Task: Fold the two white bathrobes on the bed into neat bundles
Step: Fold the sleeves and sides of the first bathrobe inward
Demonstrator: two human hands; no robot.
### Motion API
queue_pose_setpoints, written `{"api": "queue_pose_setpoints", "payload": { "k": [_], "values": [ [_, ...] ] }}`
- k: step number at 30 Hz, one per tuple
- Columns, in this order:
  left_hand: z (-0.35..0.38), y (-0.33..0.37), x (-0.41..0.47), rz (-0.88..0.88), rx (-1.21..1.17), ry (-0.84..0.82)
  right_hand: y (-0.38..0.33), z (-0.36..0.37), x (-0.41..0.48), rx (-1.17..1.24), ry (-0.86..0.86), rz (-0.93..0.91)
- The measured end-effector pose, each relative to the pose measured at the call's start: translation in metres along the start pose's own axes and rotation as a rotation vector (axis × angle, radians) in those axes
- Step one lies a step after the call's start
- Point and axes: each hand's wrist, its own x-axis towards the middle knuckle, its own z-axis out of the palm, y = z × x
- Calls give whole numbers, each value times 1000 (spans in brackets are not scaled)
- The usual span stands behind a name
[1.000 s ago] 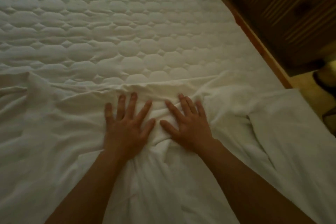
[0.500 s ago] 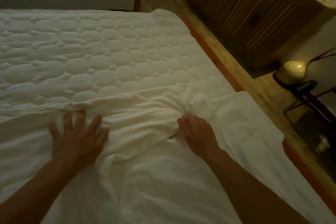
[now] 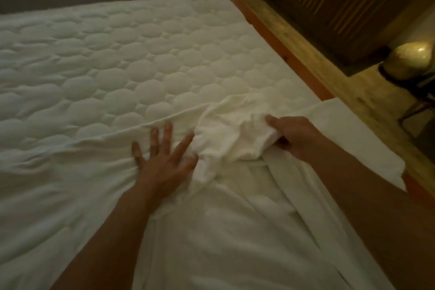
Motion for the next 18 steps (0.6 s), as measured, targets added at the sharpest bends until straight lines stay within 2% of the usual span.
{"api": "queue_pose_setpoints", "payload": {
  "k": [2,4,6,8,10,12,15,18],
  "values": [
    [-5,-6,2,5,-82,-48,-20,-21,-3,125,-143,-133],
    [-14,-13,7,5,-245,-111,-26,-43,-4,-61,-173,-264],
    [-17,-16,9,-6,-275,-141,-1,-45,-3,-347,-30,-289],
    [-9,-13,8,-14,-146,-102,32,-34,2,-371,142,-189],
    [-6,-8,8,-20,-92,-82,44,-21,0,-252,253,-59],
    [-6,-7,8,-12,-102,-91,37,-17,2,-42,252,93],
    [-6,-10,6,2,-95,-68,23,-10,0,203,9,276],
    [-2,-9,2,0,-81,-51,24,-5,-1,377,-132,284]
  ]
}}
